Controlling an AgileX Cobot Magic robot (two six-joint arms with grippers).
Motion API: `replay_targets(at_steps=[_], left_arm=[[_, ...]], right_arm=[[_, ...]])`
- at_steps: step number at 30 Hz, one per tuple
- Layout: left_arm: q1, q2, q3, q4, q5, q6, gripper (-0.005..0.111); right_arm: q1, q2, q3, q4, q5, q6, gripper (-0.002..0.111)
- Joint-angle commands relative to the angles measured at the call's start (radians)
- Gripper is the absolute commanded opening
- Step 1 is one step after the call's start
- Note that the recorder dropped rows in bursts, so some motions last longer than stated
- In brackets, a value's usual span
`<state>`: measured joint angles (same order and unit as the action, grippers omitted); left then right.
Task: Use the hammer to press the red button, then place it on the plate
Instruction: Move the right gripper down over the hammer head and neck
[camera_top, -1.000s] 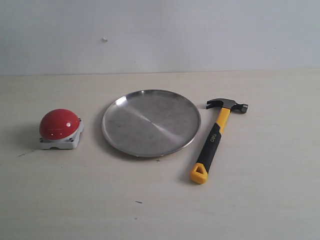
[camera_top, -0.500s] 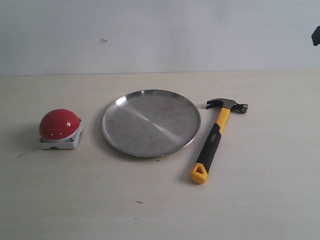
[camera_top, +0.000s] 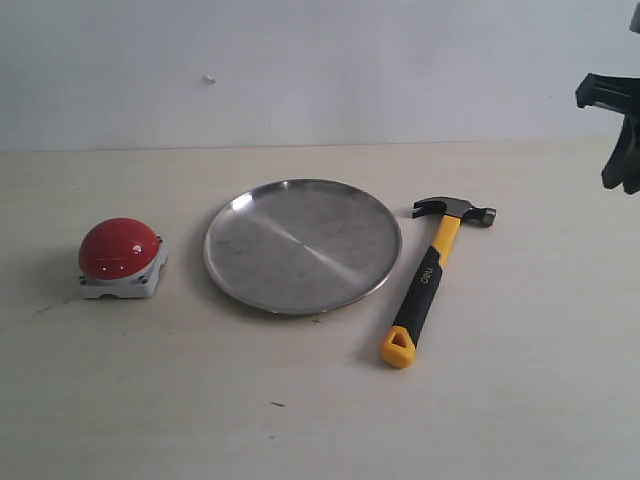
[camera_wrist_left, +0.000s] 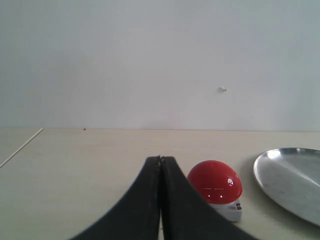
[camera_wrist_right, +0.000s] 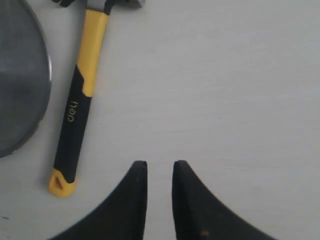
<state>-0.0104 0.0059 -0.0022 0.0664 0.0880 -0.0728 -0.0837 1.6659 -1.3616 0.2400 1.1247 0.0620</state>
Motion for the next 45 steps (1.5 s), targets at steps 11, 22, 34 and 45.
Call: replay_targets(at_steps=[11, 22, 34, 45], left_arm=[[0.002, -0.006, 0.002, 0.002, -0.003, -0.010, 0.000], [0.002, -0.006, 0.002, 0.002, -0.003, -0.010, 0.000], [0.002, -0.006, 0.002, 0.002, -0.003, -0.010, 0.000], [0.002, -0.006, 0.002, 0.002, -0.003, -0.010, 0.000]], right_arm=[[0.061, 0.026, -0.012, 0.091, -0.119, -0.062, 0.020], [0.126, 0.176, -0.045, 0.240, -0.147, -0.166, 0.047], [0.189, 0.334, -0.081, 0.248, -0.235, -0.212, 0.059], [0.277, 0.428, -0.274, -0.250, -0.159, 0.340, 0.062]])
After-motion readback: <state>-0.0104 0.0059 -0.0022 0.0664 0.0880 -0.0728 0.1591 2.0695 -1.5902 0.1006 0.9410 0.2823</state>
